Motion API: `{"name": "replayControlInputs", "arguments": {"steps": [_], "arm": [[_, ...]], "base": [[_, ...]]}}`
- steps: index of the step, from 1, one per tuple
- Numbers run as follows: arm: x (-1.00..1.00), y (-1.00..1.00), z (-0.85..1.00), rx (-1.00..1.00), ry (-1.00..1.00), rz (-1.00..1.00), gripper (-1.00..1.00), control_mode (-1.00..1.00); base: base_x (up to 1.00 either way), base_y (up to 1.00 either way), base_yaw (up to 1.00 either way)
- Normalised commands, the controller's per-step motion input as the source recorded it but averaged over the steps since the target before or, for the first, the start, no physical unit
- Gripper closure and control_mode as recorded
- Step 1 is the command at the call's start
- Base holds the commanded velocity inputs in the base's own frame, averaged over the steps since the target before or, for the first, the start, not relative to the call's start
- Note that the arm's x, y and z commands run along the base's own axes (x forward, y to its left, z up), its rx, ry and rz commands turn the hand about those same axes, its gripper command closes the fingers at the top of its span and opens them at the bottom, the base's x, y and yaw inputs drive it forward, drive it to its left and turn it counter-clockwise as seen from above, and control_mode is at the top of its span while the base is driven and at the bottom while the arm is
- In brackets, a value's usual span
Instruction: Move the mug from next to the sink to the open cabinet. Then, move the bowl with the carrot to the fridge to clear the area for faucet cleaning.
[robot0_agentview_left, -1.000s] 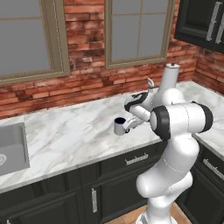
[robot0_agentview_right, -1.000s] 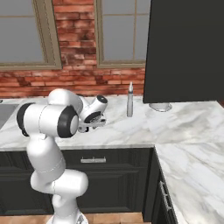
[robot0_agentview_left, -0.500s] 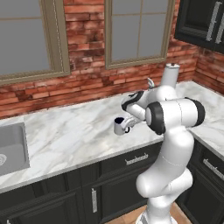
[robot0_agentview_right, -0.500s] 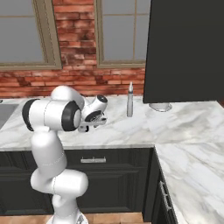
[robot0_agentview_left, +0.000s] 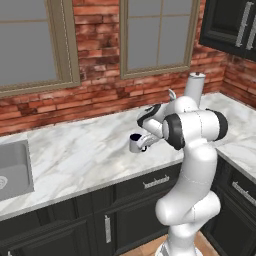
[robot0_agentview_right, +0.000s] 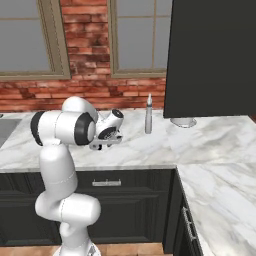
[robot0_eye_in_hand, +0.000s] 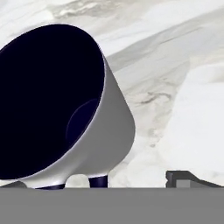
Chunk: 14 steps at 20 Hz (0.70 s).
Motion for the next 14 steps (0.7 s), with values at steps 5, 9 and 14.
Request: {"name": "replayControlInputs", "arguments": {"steps": [5, 9, 14], "arm": [[0.01, 0.02, -0.05, 0.00, 0.01, 0.01, 1.00, -1.00], [0.00, 0.00, 0.00, 0.00, 0.00, 0.00, 1.00, -1.00], [-0.29, 0.05, 0.28, 0.00, -0.09, 0.00, 1.00, -1.00]], "base": [[0.00, 0.00, 0.00], [0.00, 0.00, 0.00], [0.00, 0.00, 0.00]]}}
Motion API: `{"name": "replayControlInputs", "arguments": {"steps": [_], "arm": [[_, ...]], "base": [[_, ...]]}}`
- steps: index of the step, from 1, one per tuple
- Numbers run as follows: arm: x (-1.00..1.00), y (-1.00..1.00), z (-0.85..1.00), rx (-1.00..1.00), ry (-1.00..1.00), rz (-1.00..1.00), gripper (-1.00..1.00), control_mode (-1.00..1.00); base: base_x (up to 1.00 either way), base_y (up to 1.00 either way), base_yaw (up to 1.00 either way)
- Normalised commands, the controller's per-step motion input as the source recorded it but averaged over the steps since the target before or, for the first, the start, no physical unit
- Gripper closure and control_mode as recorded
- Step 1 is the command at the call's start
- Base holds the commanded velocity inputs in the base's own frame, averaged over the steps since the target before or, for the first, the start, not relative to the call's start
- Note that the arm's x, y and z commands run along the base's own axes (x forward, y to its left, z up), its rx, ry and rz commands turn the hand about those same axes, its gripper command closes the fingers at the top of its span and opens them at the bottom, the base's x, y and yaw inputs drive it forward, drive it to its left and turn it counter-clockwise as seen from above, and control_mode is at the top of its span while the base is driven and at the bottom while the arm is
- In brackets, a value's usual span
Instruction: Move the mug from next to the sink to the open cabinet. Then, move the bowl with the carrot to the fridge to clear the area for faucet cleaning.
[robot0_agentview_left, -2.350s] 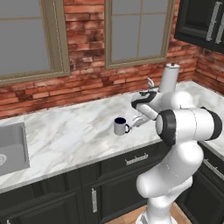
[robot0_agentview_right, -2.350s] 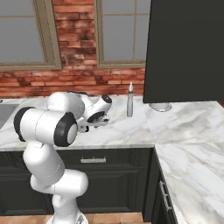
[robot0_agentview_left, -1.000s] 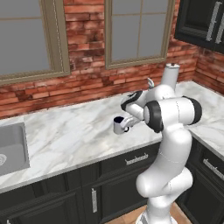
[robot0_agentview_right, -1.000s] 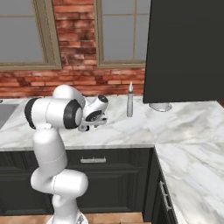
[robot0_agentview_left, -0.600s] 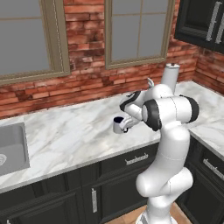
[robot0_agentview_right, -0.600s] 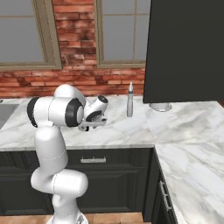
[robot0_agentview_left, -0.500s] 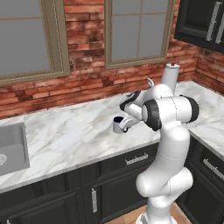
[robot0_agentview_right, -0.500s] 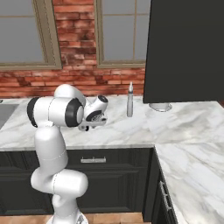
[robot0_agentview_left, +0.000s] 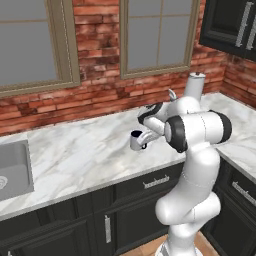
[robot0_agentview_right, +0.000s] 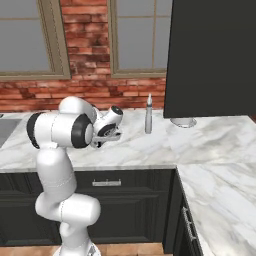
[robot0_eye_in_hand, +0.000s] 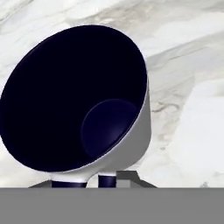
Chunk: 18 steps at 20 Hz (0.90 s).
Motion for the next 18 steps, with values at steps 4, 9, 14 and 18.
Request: {"name": "replayControlInputs", "arguments": {"steps": [4, 9, 14, 18], "arm": [[-0.78, 0.23, 0.99, 0.00, -0.22, -0.02, 1.00, -1.00], [-0.96, 0.14, 1.00, 0.00, -0.19, -0.03, 1.00, -1.00], [-1.00, 0.05, 1.00, 0.00, -0.11, -0.07, 1.00, -1.00], [-1.00, 0.02, 1.00, 0.00, -0.01, -0.12, 1.00, -1.00]], "base": [[0.00, 0.00, 0.00], [0.00, 0.00, 0.00], [0.00, 0.00, 0.00], [0.00, 0.00, 0.00]]}}
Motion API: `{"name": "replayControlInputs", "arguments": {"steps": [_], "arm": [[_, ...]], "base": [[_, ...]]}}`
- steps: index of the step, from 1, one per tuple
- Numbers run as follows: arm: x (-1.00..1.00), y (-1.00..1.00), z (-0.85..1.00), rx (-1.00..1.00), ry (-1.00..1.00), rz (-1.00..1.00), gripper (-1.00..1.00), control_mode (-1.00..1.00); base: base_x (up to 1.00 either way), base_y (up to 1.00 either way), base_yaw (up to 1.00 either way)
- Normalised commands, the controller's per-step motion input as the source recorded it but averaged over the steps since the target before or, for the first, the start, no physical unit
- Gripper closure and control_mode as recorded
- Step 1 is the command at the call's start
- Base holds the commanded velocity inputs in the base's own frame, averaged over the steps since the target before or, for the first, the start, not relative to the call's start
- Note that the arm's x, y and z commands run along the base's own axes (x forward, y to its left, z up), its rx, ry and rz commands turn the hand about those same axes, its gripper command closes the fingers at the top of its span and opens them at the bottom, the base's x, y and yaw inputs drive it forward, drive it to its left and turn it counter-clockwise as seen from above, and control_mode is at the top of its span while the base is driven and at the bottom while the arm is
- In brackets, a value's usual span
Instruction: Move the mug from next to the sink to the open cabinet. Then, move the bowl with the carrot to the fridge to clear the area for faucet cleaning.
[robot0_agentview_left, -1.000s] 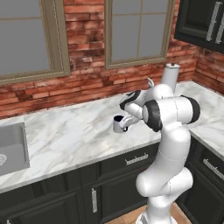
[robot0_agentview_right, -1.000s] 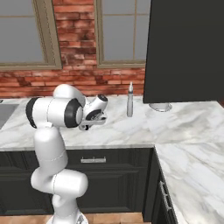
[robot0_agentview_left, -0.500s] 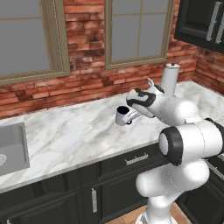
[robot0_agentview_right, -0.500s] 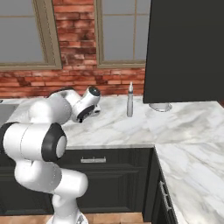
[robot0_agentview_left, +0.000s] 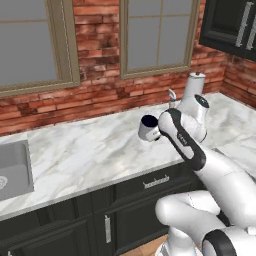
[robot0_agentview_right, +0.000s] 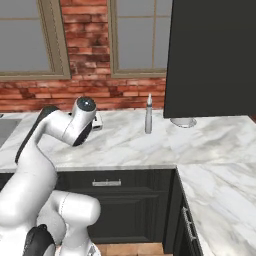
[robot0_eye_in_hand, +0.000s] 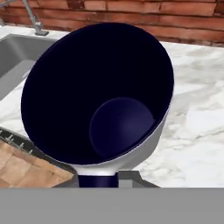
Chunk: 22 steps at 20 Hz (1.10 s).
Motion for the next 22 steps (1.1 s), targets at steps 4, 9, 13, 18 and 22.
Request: {"name": "replayControlInputs", "arguments": {"steps": [4, 9, 13, 18, 22], "arm": [[-0.94, 0.00, 1.00, 0.00, 0.00, -0.19, 1.00, -1.00], [-0.99, 0.01, 0.95, 0.01, 0.00, -0.21, 1.00, -1.00], [-0.50, 0.00, 0.38, 0.04, 0.00, -0.14, 1.00, 1.00], [0.00, 0.00, 0.00, 0.00, 0.00, 0.00, 1.00, 1.00], [0.00, 0.00, 0.00, 0.00, 0.00, 0.00, 1.00, 1.00]], "base": [[0.00, 0.00, 0.00], [0.00, 0.00, 0.00], [-0.50, 0.00, -0.19], [-1.00, 0.00, -0.53], [-0.68, -0.02, -0.78]]}}
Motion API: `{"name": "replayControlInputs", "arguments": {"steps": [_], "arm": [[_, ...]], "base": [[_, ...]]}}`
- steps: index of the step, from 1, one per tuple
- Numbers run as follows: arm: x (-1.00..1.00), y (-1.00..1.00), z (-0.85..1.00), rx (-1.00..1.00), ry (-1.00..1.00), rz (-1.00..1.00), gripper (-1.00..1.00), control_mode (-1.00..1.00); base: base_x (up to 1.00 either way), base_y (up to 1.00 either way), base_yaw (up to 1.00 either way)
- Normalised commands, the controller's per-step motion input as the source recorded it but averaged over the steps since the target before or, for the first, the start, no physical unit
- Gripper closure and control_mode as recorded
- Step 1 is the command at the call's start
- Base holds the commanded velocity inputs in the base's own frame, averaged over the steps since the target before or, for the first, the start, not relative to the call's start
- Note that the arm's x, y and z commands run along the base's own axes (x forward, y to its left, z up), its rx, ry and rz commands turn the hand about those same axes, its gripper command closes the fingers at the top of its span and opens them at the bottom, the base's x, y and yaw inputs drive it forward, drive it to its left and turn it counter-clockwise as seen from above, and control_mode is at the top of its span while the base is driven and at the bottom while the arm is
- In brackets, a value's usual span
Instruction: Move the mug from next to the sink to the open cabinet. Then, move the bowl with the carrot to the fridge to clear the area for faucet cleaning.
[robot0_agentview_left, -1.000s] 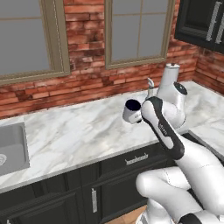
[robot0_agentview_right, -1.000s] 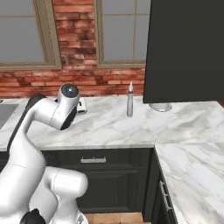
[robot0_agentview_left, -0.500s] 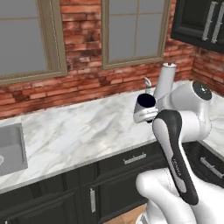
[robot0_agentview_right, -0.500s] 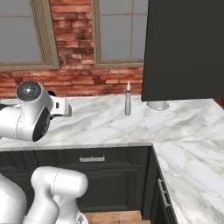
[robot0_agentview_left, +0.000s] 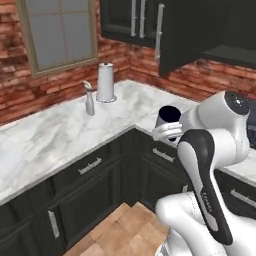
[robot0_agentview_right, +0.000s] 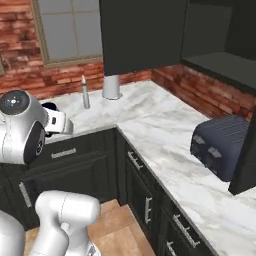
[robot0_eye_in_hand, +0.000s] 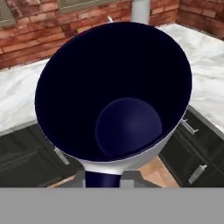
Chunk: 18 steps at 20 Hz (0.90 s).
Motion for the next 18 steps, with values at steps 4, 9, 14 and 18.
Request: {"name": "replayControlInputs", "arguments": {"steps": [4, 9, 14, 18], "arm": [[0.00, 0.00, 0.00, 0.00, 0.00, 0.00, 1.00, 1.00], [0.00, 0.00, 0.00, 0.00, 0.00, 0.00, 1.00, 1.00], [0.00, 0.00, 0.00, 0.00, 0.00, 0.00, 1.00, 1.00], [0.00, 0.00, 0.00, 0.00, 0.00, 0.00, 1.00, 1.00]], "base": [[-0.18, -0.11, -0.86], [0.00, -0.07, -0.90], [0.14, 0.08, -0.88], [0.59, 0.85, -0.66]]}}
